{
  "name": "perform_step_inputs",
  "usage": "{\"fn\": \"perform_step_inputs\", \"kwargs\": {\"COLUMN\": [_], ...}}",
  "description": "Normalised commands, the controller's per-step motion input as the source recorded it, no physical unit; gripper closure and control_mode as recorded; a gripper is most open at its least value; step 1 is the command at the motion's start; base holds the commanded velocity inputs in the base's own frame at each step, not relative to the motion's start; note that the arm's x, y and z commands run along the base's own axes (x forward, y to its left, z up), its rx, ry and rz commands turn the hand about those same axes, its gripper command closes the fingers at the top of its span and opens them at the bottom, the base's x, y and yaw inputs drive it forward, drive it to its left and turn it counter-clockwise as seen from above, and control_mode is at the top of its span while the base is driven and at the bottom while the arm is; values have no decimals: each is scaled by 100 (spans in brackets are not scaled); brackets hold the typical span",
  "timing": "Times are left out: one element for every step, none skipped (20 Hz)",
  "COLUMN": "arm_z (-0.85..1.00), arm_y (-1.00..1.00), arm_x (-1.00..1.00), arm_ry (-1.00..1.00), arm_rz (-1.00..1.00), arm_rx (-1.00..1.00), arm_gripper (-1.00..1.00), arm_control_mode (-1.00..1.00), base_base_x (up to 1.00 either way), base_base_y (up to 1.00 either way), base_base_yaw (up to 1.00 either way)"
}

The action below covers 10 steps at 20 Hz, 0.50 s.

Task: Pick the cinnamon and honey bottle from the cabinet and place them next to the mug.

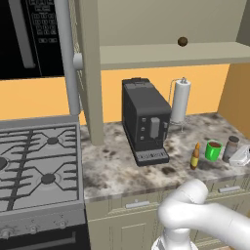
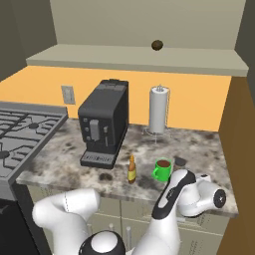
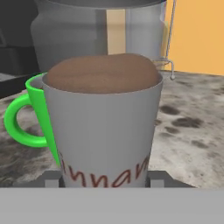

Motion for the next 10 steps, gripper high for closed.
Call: {"fn": "perform_step_inputs", "kwargs": {"arm_z": [0, 0, 0, 0, 0, 0, 0, 0, 0, 0], "arm_y": [0, 0, 0, 0, 0, 0, 0, 0, 0, 0], "arm_x": [0, 0, 0, 0, 0, -1, -4, -6, -6, -6], "arm_ry": [0, 0, 0, 0, 0, 0, 0, 0, 0, 0], "arm_rz": [0, 0, 0, 0, 0, 0, 0, 0, 0, 0], "arm_rx": [0, 0, 0, 0, 0, 0, 0, 0, 0, 0], "arm_gripper": [-100, -100, -100, -100, -100, -100, -100, -100, -100, -100], "arm_control_mode": [-100, -100, -100, -100, -100, -100, -100, -100, -100, -100], "base_base_x": [0, 0, 0, 0, 0, 0, 0, 0, 0, 0], "base_base_y": [0, 0, 0, 0, 0, 0, 0, 0, 0, 0], "base_base_yaw": [0, 0, 0, 0, 0, 0, 0, 0, 0, 0]}}
